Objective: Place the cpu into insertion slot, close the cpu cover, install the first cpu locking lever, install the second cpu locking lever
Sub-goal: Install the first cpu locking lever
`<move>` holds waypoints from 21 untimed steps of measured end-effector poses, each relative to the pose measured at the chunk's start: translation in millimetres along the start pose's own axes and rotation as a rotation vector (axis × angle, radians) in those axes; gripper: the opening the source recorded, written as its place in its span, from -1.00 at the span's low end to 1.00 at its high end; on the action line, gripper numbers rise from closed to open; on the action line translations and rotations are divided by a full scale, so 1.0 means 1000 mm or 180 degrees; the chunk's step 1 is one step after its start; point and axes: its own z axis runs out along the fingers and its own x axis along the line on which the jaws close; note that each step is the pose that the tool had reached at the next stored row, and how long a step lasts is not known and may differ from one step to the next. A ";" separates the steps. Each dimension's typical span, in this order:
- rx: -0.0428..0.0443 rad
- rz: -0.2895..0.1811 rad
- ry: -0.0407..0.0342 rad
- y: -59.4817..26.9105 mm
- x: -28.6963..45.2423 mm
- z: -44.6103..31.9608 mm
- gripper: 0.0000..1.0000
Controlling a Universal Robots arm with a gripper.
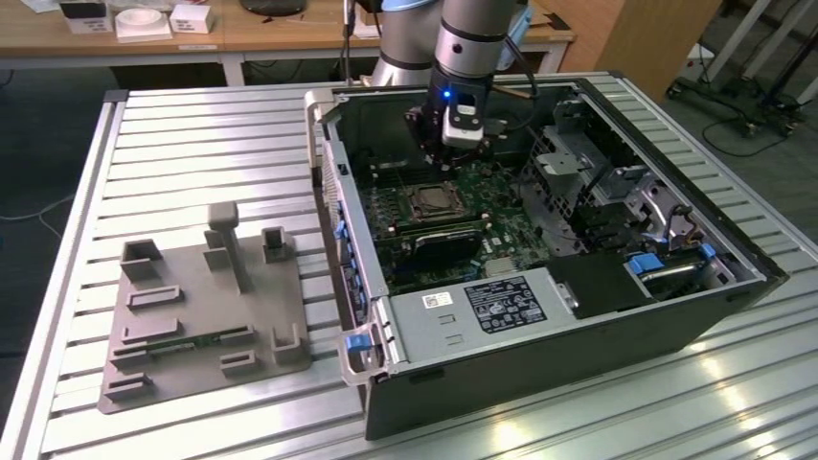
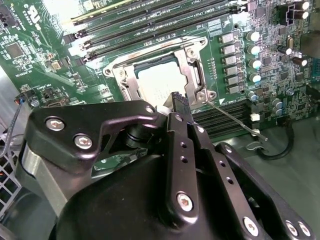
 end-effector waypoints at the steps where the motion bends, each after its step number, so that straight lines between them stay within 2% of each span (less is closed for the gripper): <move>1: 0.0000 -0.0010 0.0000 0.0000 0.0000 0.0000 -0.80; 21: -0.0004 -0.0210 0.0006 0.0000 0.0000 0.0000 -0.80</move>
